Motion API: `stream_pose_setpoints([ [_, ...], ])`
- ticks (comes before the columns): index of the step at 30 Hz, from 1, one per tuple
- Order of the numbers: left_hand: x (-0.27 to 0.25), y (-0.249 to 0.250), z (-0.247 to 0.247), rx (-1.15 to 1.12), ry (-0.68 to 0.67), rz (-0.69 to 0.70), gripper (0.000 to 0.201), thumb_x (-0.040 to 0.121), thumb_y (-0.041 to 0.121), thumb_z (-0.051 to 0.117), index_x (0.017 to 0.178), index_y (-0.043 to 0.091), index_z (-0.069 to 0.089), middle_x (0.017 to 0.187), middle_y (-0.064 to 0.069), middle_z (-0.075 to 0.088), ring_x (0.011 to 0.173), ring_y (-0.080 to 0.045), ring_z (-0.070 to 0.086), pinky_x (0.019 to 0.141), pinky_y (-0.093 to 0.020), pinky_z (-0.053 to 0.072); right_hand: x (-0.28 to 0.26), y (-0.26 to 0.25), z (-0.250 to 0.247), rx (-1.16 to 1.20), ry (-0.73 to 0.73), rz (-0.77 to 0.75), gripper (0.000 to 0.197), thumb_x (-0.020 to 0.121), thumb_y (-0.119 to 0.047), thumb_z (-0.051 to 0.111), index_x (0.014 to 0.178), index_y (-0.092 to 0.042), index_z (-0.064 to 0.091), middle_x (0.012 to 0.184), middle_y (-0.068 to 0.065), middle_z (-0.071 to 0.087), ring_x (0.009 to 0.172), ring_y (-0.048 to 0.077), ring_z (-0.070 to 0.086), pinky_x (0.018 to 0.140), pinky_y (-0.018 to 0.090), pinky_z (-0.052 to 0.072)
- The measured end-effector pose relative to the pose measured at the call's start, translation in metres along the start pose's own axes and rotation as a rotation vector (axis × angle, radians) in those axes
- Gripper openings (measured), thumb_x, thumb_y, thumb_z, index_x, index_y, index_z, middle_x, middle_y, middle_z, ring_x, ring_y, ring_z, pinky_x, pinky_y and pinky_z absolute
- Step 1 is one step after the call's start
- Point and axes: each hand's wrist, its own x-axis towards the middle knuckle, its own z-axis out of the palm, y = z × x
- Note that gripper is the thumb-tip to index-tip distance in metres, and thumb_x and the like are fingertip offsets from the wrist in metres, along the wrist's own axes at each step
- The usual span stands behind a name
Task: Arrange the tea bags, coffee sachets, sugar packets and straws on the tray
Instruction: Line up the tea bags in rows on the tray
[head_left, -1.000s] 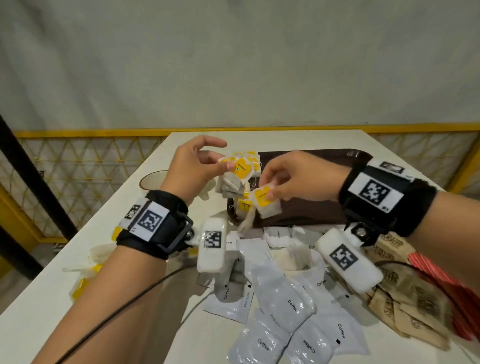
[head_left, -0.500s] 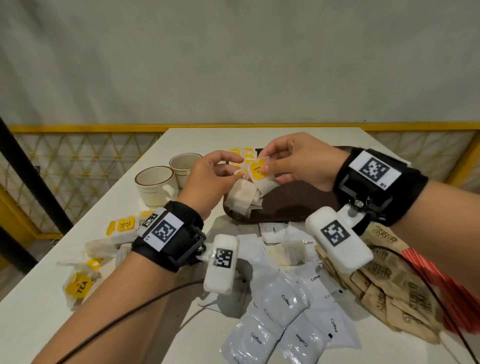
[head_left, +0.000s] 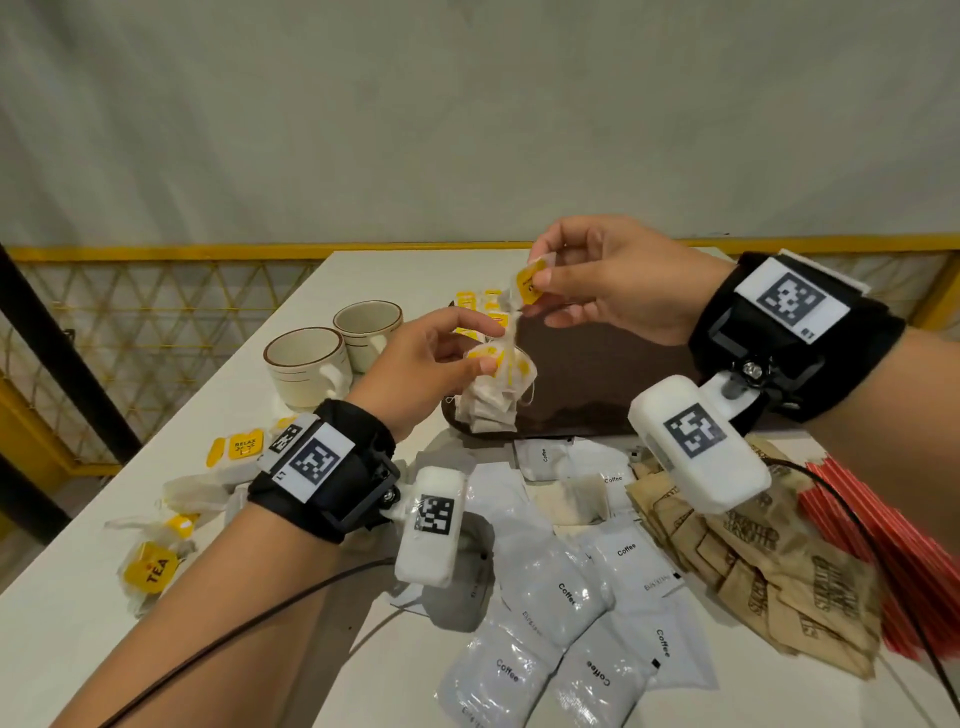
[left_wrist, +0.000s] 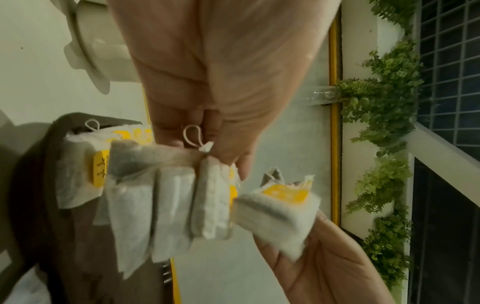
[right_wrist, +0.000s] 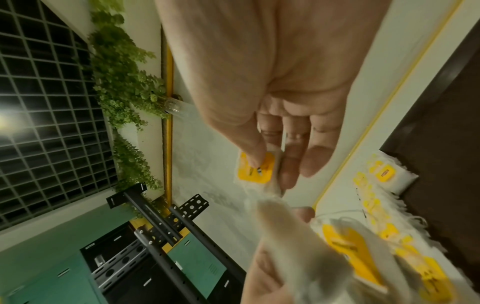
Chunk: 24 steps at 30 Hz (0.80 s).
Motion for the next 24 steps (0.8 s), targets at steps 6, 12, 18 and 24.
stream_pose_setpoints([
  [6,0.001,-0.001,0.005,-0.072,-0.082,-0.046,0.026,0.084,-0.006,0.062,0.1,0.014,0.064,0.09,-0.003,0.069,0.083,-0.017,0.062,0.071,-0.027,0.05,0.005,0.005,0.007,0.012,0.068,0.048,0.013,0.096,-0.002,0.048,0.09,-0.012,0.052,0.08,0.004,0.063,0.061,0.012,0.063,0.063,0.029,0.056],
  [12,0.0,0.0,0.005,-0.108,-0.174,-0.093,0.028,0.084,-0.008,0.059,0.109,0.005,0.063,0.093,-0.002,0.071,0.081,-0.013,0.067,0.067,-0.022,0.053,0.015,0.006,0.014,-0.01,0.146,-0.013,0.018,0.094,0.005,0.05,0.084,-0.01,0.052,0.08,0.006,0.061,0.069,0.016,0.062,0.064,0.028,0.058],
  [18,0.0,0.002,-0.006,-0.187,-0.141,-0.106,0.034,0.082,-0.006,0.061,0.111,0.011,0.061,0.092,-0.007,0.067,0.08,-0.017,0.06,0.063,-0.023,0.047,0.019,0.005,0.01,-0.2,0.217,-0.046,0.017,0.091,-0.001,0.058,0.08,-0.013,0.054,0.077,0.007,0.061,0.06,0.012,0.063,0.057,0.025,0.057],
  [24,-0.005,0.006,-0.007,-0.23,-0.216,0.019,0.053,0.081,-0.012,0.06,0.113,0.028,0.049,0.09,-0.019,0.056,0.077,-0.023,0.059,0.058,-0.022,0.049,0.022,0.006,0.004,-0.457,0.303,-0.064,0.017,0.085,-0.016,0.07,0.073,-0.02,0.059,0.063,-0.004,0.057,0.047,0.001,0.049,0.051,0.019,0.039],
])
